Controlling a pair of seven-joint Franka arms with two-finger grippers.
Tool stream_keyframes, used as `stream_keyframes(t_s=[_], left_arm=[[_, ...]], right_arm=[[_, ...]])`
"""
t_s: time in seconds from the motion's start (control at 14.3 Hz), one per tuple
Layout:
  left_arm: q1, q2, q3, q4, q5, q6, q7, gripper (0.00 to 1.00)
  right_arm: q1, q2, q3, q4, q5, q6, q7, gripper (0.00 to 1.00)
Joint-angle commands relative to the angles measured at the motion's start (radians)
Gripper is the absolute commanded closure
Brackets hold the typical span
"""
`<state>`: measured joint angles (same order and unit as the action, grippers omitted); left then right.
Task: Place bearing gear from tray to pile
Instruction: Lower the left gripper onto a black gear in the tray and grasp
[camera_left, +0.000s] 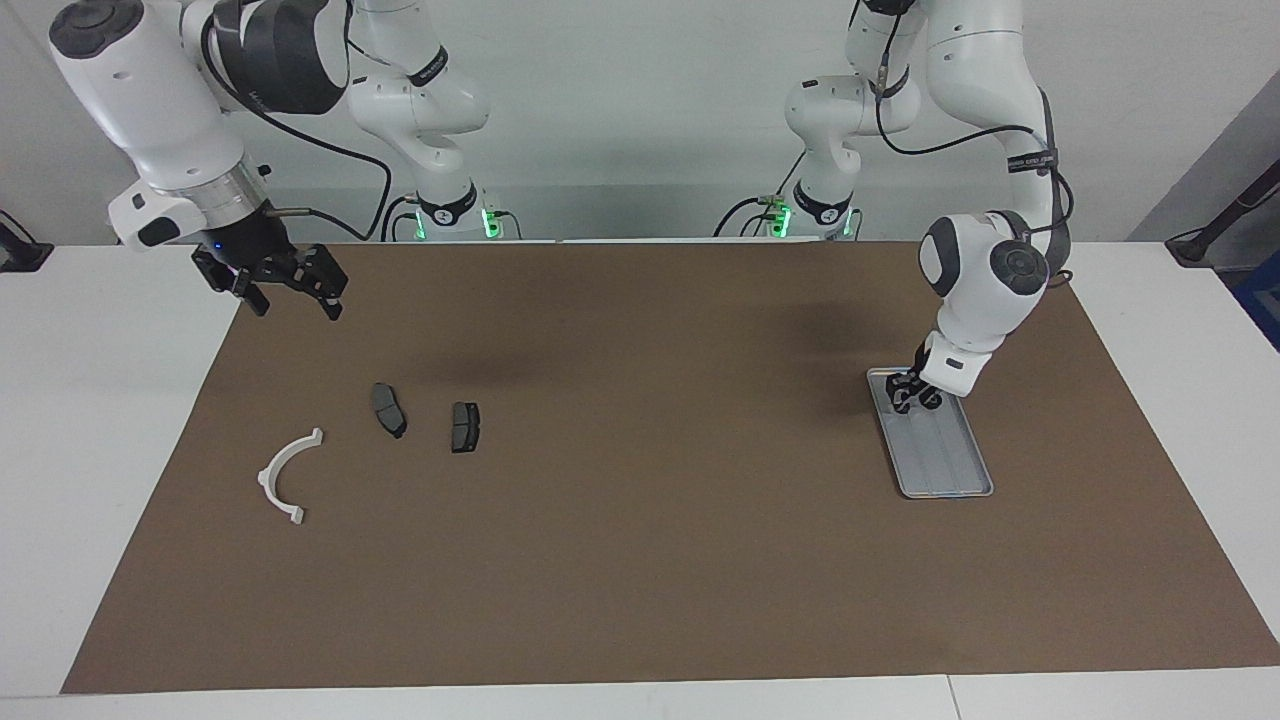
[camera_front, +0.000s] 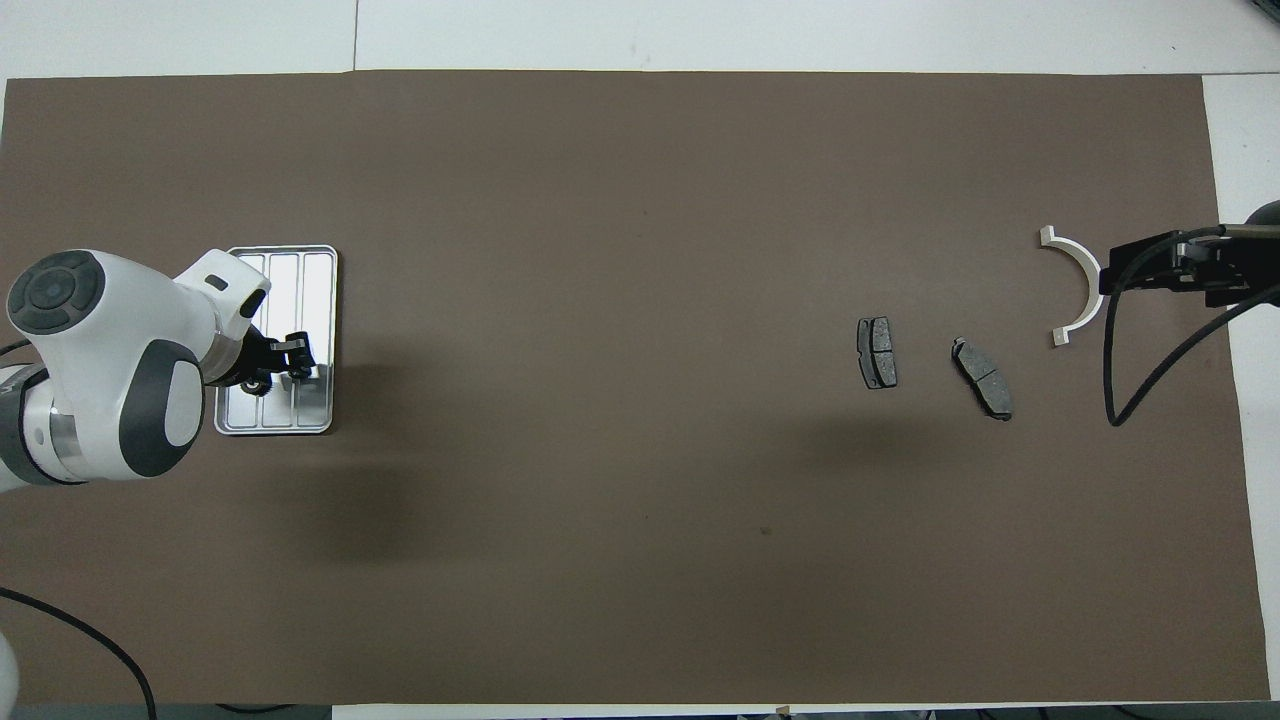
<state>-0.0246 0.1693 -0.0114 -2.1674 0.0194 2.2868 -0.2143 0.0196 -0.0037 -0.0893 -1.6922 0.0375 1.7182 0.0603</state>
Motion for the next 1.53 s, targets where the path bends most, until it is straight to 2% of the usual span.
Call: stream_keyframes(t_s=[0.0, 1.05, 1.33, 1.4, 1.47], left_arm=[[-0.012, -0.001, 0.008, -0.019, 0.002, 0.04, -0.017, 0.5], [-0.031, 0.013, 0.01, -0.026, -0.016, 0.068, -0.034, 0.52], [-0.029, 0.012, 0.01, -0.046, -0.016, 0.079, -0.028, 0.57], [-0.028, 0.012, 0.01, -0.046, -0.016, 0.079, -0.028, 0.62], [-0.028, 0.012, 0.01, -0.045, -0.016, 0.077, -0.028, 0.74]], right_arm=[[-0.006, -0.006, 0.0, -0.026, 0.005, 0.044, -0.031, 0.0], [0.005, 0.008, 0.0, -0.029, -0.004, 0.073, -0.025, 0.0], [0.005, 0.024, 0.0, -0.024, -0.004, 0.095, -0.025, 0.0], [0.006, 0.031, 0.002, -0.023, -0.004, 0.096, -0.024, 0.0], [0.006, 0.031, 0.003, -0.02, -0.004, 0.098, -0.024, 0.0]])
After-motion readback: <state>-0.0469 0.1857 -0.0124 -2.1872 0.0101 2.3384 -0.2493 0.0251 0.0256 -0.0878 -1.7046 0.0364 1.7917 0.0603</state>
